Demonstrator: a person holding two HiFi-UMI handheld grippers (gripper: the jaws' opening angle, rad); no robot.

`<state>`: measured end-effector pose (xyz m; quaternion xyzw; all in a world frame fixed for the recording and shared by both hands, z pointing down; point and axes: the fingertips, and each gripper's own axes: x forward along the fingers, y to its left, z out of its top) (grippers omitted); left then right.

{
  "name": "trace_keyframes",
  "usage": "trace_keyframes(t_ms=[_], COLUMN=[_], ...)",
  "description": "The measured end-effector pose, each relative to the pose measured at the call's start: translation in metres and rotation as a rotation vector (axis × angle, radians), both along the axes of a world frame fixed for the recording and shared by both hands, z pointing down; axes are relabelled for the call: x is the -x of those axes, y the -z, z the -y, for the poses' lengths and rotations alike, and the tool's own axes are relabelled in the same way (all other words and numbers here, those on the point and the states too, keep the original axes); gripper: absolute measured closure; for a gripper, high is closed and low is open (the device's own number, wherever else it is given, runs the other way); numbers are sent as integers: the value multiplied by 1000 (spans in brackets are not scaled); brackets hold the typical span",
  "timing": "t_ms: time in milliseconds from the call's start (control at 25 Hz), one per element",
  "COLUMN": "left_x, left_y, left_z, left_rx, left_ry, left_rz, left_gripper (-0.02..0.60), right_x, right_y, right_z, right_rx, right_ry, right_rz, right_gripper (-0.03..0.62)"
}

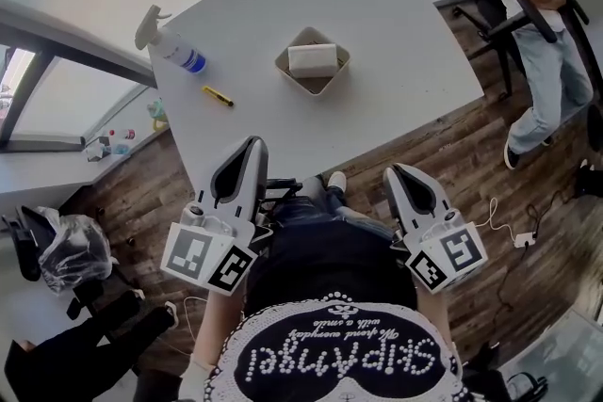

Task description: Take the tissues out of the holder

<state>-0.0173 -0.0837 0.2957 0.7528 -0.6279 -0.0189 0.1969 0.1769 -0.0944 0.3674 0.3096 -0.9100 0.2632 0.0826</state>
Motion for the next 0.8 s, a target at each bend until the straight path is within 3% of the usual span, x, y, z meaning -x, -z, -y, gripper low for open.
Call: trace_keyframes(t_ms=[440,800], left_x=[39,44], left_y=[-6,-13], left_z=[14,26], left_rx=[14,42], left_ry=[32,-35], left_rz=[-31,-65], left_gripper=[580,580], right_x=[32,40], right_y=[-6,-9], right_z=[11,9], right_rx=[15,53], right_ry=[48,8], right_rz=[-81,-117], right_gripper=[582,582])
